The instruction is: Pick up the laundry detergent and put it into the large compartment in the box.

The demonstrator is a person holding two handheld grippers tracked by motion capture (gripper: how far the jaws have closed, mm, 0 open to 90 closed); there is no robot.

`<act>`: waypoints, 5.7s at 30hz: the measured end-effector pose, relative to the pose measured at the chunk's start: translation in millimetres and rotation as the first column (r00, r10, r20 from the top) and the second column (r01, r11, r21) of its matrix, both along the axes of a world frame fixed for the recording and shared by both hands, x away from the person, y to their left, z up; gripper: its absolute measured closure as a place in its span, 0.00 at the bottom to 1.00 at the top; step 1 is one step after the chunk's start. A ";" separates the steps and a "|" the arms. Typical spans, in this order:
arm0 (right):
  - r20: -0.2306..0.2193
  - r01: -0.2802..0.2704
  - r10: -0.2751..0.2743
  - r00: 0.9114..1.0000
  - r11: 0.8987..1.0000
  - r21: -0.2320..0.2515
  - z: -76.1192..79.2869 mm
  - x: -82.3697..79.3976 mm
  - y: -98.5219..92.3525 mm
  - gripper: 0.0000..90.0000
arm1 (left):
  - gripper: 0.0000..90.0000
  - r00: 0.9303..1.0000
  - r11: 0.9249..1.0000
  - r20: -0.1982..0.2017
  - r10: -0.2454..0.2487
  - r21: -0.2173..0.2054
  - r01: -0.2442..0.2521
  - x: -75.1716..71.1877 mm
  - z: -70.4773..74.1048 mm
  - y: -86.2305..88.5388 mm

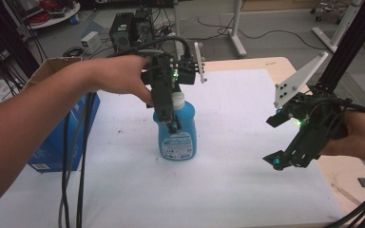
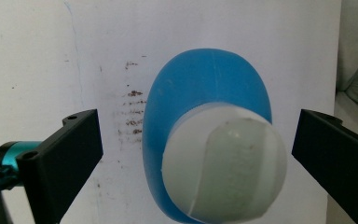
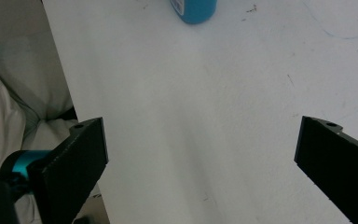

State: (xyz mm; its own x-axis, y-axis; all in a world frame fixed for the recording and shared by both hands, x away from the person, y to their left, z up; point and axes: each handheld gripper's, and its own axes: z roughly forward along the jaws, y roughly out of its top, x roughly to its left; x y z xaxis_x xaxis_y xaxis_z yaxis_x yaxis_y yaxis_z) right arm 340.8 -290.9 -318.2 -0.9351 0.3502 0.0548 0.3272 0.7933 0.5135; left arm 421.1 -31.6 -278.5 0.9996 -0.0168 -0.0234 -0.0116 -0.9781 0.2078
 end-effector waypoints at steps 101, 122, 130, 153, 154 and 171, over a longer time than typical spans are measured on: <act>-0.001 -0.003 0.003 1.000 1.000 0.017 3.4 1.8 3.3 0.02 | 0.42 0.780 0.781 0.052 0.624 -0.031 -0.623 -7.1 181.8 137.9; 0.000 -0.029 0.029 1.000 0.999 0.014 5.0 5.2 16.2 0.02 | 0.42 0.584 0.588 0.085 0.807 -0.034 -0.808 -22.5 201.2 233.6; -0.004 -0.035 0.035 0.999 0.999 0.017 4.0 7.5 21.1 0.02 | 0.42 0.568 0.573 0.105 0.816 -0.023 -0.819 -22.8 195.7 250.3; -0.022 -0.023 0.023 0.999 1.000 0.003 -0.4 12.8 26.8 0.02 | 0.42 0.657 0.660 0.091 0.748 0.004 -0.751 -3.5 142.8 279.8; -0.024 -0.026 0.026 0.999 1.000 0.001 -0.8 13.4 27.3 0.02 | 0.42 0.661 0.663 0.089 0.745 0.007 -0.748 -3.1 137.4 280.0; -0.048 -0.015 0.015 0.999 1.000 -0.006 -9.5 16.2 26.6 0.02 | 0.42 0.714 0.707 0.083 0.695 0.099 -0.700 8.9 45.5 284.6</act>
State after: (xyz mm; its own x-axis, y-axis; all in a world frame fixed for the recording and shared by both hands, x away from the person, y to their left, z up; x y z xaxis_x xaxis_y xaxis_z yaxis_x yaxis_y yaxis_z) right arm 357.0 -264.3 -327.7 -0.9365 0.3369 0.0977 0.3396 0.8013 0.4924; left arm 430.0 253.0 -232.9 0.7249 0.6863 0.0582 0.6788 -0.7262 0.1088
